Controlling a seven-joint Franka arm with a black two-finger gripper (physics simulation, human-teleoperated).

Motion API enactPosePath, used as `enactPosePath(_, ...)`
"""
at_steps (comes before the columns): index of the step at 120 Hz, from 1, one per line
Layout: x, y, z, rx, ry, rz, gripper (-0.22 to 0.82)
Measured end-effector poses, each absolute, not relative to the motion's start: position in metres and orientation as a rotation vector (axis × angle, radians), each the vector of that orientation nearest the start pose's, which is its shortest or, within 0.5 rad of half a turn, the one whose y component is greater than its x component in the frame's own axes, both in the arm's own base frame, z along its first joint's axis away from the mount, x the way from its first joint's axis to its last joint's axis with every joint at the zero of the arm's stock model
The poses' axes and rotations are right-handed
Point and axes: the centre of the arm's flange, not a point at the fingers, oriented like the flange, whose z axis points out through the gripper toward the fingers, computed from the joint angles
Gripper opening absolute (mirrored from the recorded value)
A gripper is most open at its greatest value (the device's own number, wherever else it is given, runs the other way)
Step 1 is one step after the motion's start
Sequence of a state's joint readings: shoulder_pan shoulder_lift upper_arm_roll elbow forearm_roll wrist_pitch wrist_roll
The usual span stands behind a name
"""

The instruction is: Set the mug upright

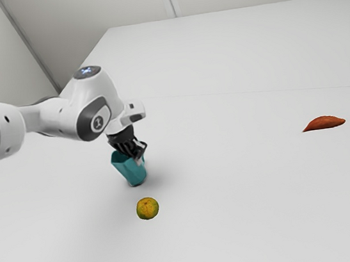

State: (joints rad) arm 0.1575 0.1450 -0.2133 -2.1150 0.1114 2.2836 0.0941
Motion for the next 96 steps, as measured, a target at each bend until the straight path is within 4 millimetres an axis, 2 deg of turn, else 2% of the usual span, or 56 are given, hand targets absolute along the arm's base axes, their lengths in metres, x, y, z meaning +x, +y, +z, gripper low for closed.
enactPosePath(7,0.567,-0.030,0.349,-3.070,0.316,-0.050,-0.17)
enactPosePath(11,0.567,-0.031,0.349,-3.073,0.305,-0.055,-0.14)
enactPosePath(28,0.568,-0.033,0.350,-3.086,0.262,-0.070,0.18)
enactPosePath(39,0.568,-0.034,0.352,-3.090,0.241,-0.080,0.33)
enactPosePath(61,0.566,-0.041,0.372,-3.086,0.229,-0.131,0.49)
enactPosePath(75,0.567,-0.050,0.403,-3.081,0.231,-0.178,0.54)
enactPosePath(84,0.576,-0.053,0.438,-3.087,0.212,-0.208,0.56)
enactPosePath(96,0.594,-0.052,0.497,-3.100,0.181,-0.244,0.57)
